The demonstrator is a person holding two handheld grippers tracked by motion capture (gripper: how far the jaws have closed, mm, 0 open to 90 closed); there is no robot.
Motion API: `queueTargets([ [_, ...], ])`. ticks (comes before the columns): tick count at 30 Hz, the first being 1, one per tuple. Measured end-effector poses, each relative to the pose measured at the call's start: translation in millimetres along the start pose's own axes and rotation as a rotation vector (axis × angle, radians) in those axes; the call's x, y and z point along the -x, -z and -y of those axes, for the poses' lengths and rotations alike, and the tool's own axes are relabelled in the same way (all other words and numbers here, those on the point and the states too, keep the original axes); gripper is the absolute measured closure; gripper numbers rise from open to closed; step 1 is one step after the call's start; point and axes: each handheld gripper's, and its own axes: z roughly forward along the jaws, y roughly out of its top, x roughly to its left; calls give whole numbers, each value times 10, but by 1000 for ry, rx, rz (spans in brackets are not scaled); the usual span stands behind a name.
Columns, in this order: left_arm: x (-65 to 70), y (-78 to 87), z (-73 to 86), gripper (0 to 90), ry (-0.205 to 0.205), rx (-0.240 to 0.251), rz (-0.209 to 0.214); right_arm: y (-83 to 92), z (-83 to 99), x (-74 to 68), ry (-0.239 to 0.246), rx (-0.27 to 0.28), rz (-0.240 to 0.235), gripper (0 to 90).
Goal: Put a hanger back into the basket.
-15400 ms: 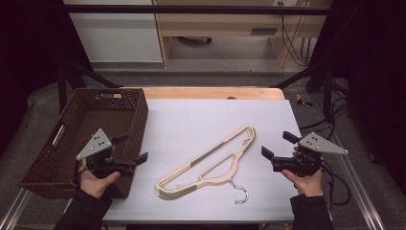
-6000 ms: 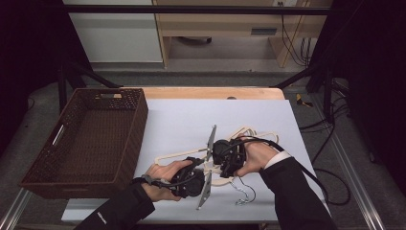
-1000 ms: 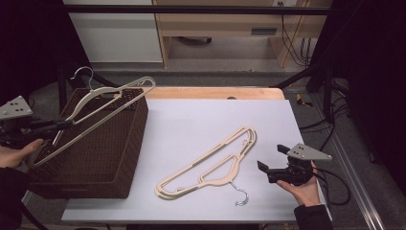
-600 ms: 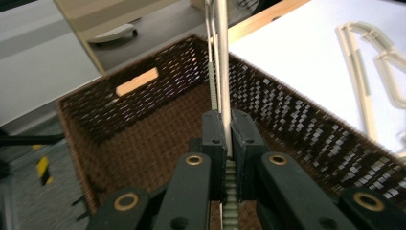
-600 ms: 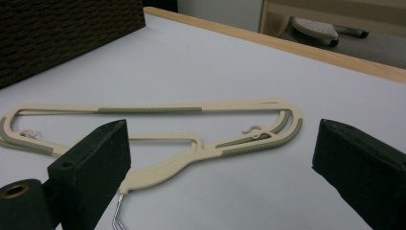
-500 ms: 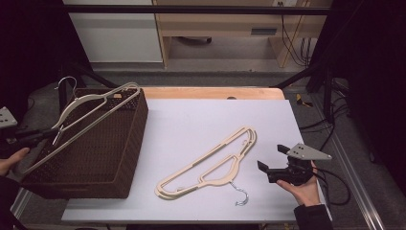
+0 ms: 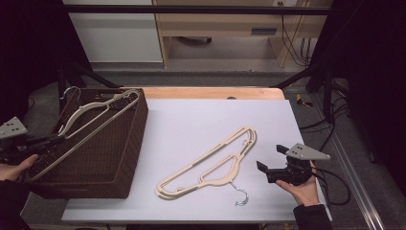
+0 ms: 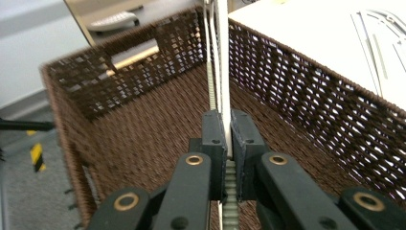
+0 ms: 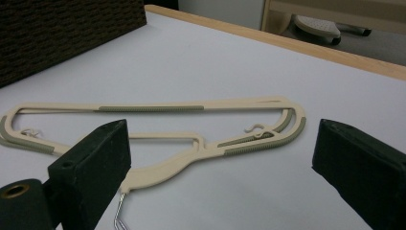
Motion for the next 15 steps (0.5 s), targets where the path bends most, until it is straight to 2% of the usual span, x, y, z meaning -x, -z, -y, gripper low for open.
queueTargets([
  [3, 8, -157, 81, 852, 22, -28, -4, -11, 4, -5, 5, -3, -2, 61],
  [5, 9, -196, 97, 852, 30, -37, 4, -14, 5, -4, 5, -2, -1, 62],
  [6, 29, -280, 126, 852, 38, -63, 10, -15, 5, -3, 7, -2, -2, 62],
  [7, 29, -280, 126, 852, 38, -63, 10, -16, 6, -5, 8, -3, -4, 62],
  [8, 44, -326, 137, 852, 35, -83, 10, -16, 6, -5, 8, -3, -4, 62],
  [10, 96, -404, 139, 851, -2, -126, -9, -19, 6, -9, 7, -4, -4, 63],
  [13, 122, -428, 112, 851, -4, -129, -5, -23, 6, -15, 5, -7, -8, 63],
  [15, 148, -452, 111, 850, -20, -163, -12, -22, 5, -17, 6, -7, -8, 63],
])
